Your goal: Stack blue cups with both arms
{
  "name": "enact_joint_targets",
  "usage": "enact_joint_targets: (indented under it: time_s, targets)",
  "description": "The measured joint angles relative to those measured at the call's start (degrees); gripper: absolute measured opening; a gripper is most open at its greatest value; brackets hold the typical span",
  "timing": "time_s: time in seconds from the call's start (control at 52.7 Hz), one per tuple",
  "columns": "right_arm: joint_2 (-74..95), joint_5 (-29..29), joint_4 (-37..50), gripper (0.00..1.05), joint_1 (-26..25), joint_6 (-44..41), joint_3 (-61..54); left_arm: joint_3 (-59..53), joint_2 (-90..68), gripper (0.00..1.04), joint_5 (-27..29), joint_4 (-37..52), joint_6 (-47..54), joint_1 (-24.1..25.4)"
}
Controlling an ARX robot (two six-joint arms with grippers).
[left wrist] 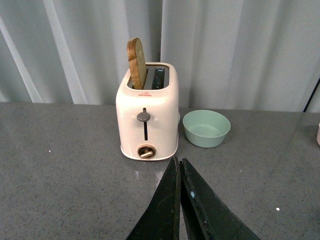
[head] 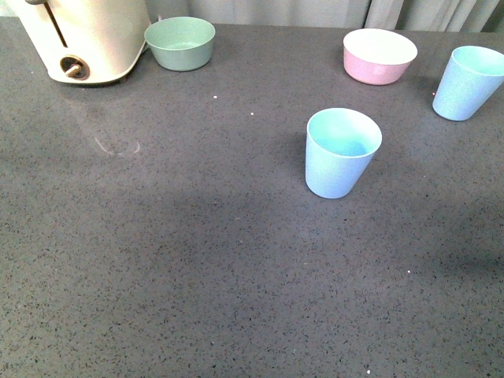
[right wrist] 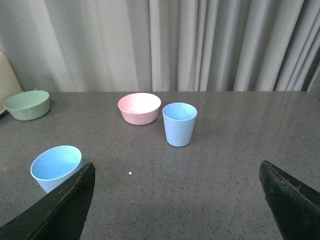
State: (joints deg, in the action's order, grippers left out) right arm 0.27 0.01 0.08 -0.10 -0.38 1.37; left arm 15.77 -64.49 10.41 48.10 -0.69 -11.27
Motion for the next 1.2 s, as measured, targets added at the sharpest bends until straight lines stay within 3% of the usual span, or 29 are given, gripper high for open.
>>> enact_joint_targets:
  time_s: [0.437,0.512,0.607,0.74,1.196]
  targets:
    - [0.0,0.0,0.0,0.96,0.0,0.0,0.0,-10.1,16.5,0.02,-5.4,-6.3,0.1,6.1]
    - [0.0,0.0,0.0,0.96,0.0,0.0,0.0,-11.0,19.3,0.02,-9.4,-8.1,0.1,9.0]
    - [0.0,0.0,0.0,0.96,0.0,0.0,0.0,-12.0,22.1,0.02,-9.8,-10.1,0.1,10.8]
    - [0.0,0.0,0.0,0.96,0.0,0.0,0.0,-14.8,24.1,0.02,-10.4,-9.0,0.1,11.0]
    - [0.0,0.0,0.0,0.96,0.0,0.0,0.0,-14.9,40.7,0.02,-10.4,-24.3,0.1,11.0]
